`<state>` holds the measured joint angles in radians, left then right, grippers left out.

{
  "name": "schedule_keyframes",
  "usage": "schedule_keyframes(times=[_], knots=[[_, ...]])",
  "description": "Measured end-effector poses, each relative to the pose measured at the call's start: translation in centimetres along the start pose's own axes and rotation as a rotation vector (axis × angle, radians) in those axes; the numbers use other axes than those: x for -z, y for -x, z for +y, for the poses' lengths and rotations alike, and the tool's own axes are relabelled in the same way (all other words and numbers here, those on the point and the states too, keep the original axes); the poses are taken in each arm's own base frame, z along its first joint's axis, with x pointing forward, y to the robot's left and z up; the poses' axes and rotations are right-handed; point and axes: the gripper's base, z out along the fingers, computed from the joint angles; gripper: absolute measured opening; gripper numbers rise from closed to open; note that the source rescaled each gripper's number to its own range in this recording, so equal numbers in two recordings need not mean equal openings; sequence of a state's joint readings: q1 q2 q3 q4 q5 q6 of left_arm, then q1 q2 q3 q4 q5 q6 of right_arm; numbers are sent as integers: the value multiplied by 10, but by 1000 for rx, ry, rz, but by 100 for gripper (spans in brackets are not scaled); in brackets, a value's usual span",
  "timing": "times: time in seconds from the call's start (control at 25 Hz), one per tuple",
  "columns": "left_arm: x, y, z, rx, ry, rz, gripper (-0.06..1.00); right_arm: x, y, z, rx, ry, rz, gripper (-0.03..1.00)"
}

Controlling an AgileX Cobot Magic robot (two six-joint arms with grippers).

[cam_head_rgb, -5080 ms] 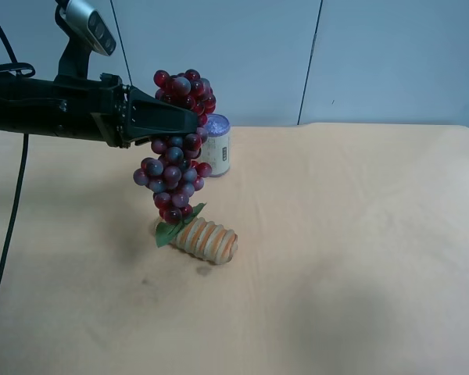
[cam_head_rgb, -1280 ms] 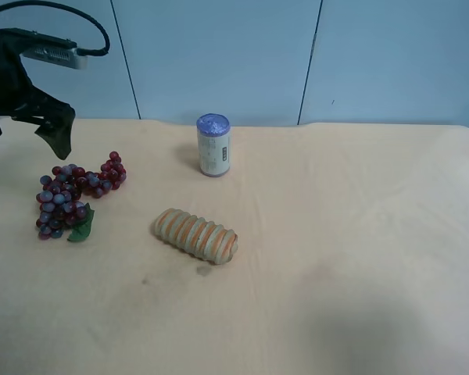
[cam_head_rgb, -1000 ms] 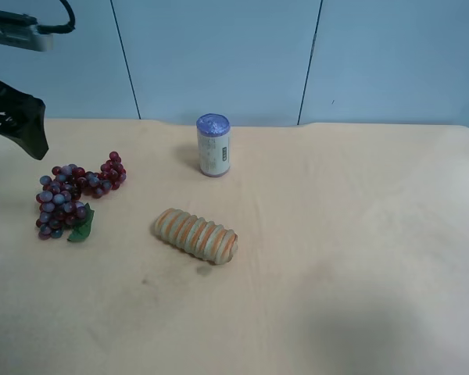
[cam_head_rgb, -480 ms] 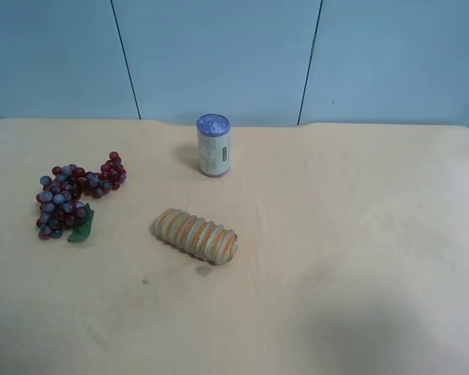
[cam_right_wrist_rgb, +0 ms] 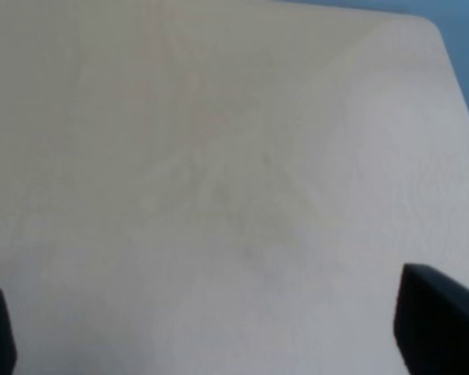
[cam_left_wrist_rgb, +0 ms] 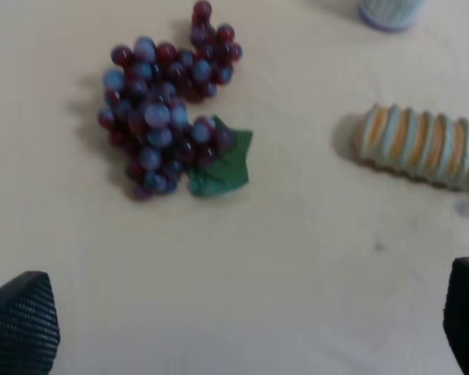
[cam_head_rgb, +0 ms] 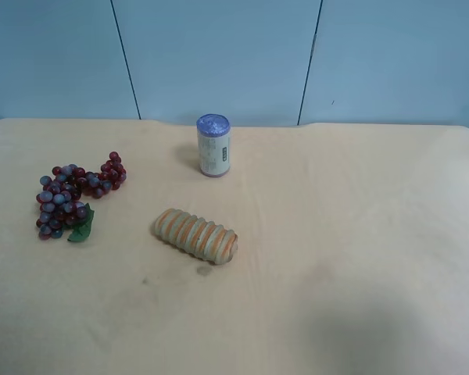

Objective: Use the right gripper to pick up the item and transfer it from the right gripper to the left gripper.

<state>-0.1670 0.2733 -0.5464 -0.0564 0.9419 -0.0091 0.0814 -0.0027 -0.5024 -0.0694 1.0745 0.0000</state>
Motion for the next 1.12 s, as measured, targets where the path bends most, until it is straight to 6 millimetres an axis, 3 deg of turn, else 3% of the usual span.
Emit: schedule_keyframes(times=[0.4, 0.6, 0.8, 1.12], knots=[[-15, -4, 0, 15, -11, -95, 100, 0, 0, 0, 0, 0, 0, 92], [-3, -1, -4, 34, -44, -31, 100, 0, 0, 0, 0, 0, 0, 92], [-4, -17, 2, -7, 16, 124, 100, 0, 0, 0, 0, 0, 0, 92], [0, -21, 2, -11, 11, 92, 100, 0, 0, 0, 0, 0, 0, 92]])
